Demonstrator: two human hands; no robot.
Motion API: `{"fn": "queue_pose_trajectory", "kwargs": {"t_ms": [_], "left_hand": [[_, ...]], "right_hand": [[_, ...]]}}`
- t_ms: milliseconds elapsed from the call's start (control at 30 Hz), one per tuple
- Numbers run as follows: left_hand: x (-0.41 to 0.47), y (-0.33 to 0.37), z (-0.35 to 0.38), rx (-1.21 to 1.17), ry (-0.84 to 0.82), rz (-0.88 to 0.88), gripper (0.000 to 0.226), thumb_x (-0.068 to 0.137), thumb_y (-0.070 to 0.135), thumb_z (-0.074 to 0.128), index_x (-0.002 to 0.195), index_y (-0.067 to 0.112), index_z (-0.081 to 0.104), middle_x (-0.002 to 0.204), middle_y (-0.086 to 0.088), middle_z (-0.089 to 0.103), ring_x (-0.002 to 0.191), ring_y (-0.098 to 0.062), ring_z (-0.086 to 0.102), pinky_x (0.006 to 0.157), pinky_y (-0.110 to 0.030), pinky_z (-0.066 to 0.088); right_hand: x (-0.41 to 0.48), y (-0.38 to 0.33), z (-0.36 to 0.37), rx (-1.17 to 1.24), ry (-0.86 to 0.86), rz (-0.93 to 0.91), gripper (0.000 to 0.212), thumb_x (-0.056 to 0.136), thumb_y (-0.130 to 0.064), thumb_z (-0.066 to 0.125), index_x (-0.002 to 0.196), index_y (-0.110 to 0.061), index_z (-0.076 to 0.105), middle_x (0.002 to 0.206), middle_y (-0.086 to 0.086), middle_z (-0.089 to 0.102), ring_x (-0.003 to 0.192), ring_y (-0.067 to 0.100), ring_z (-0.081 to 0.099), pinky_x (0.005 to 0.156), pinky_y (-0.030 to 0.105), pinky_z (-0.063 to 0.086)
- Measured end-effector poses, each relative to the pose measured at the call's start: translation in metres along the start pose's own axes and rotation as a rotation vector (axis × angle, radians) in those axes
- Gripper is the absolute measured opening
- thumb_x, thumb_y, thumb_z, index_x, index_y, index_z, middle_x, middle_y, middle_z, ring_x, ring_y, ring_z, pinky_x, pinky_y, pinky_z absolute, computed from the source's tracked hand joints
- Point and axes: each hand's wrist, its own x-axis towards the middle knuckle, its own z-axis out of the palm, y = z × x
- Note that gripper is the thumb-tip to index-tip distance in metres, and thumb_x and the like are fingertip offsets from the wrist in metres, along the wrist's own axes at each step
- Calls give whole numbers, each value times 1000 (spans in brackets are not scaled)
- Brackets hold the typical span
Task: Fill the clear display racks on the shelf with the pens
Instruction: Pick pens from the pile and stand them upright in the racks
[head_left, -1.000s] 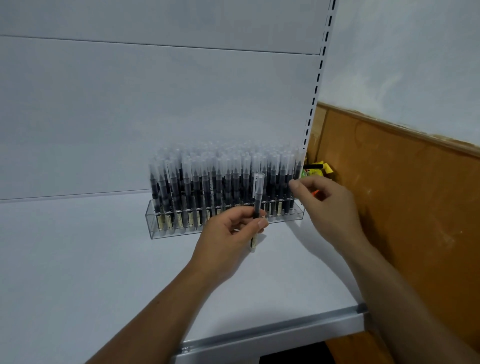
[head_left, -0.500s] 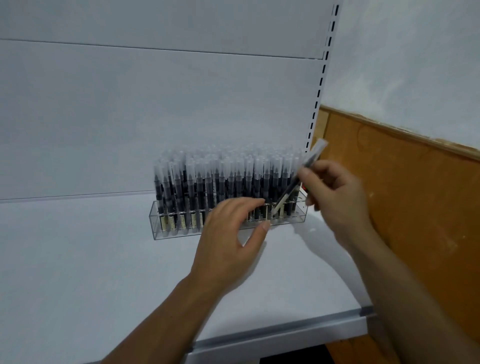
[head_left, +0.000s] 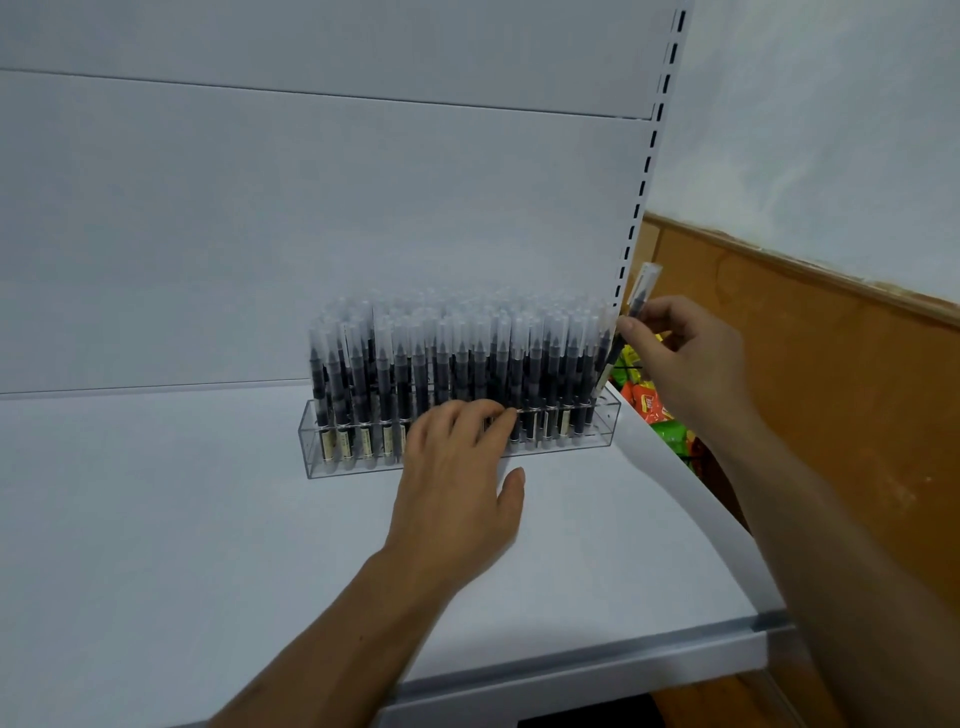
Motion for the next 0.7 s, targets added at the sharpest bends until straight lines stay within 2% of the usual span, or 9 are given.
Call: {"fn": "queue_pose_trajectory", "kwargs": {"t_ms": [100, 267, 400, 500, 633, 700], "left_hand": [[1, 0, 0, 8, 2, -1, 50, 86, 34, 59, 133, 18, 55, 130, 5, 53, 125, -21, 41, 111, -39, 24], [1, -1, 1, 20, -12, 6, 52, 87, 34, 58, 136, 19, 52, 133, 5, 50, 128, -21, 38, 112, -37, 20], [2, -2, 1, 14, -20, 6, 53, 88, 34, 57, 138, 19, 50, 135, 5, 48, 130, -20, 35, 114, -38, 20], [4, -3, 2, 1, -22, 11, 54, 88, 33, 56, 140, 18, 49, 136, 5, 47, 130, -19, 33, 115, -39, 22], [6, -9, 2, 16, -25, 35, 54, 87, 30, 58, 139, 18, 49, 135, 6, 48, 128, -18, 35, 114, -36, 25], [6, -10, 2, 23, -26, 40, 54, 87, 31, 58, 139, 18, 49, 135, 6, 48, 128, -18, 35, 113, -35, 24]], "right_hand": [[3, 2, -1, -46, -3, -36, 6, 91, -31, 66, 90, -26, 63, 76, -17, 60, 68, 2, 56, 59, 23, 45], [6, 8, -2, -68, -5, -30, 8, 90, -34, 67, 90, -26, 64, 76, -17, 61, 67, -1, 56, 58, 17, 43], [2, 16, 4, -175, -165, 15, 10, 90, -36, 67, 92, -26, 65, 78, -19, 61, 65, -6, 60, 52, 9, 39], [2, 18, 8, -181, -175, 25, 10, 89, -36, 68, 90, -26, 65, 78, -19, 61, 66, -13, 57, 51, 4, 39], [1, 20, 9, -225, -273, 68, 14, 88, -36, 70, 86, -23, 65, 77, -12, 66, 59, 2, 63, 53, 16, 42], [0, 23, 9, -209, -270, 101, 14, 88, -37, 70, 84, -25, 64, 78, -11, 66, 60, 4, 64, 51, 14, 41]]}}
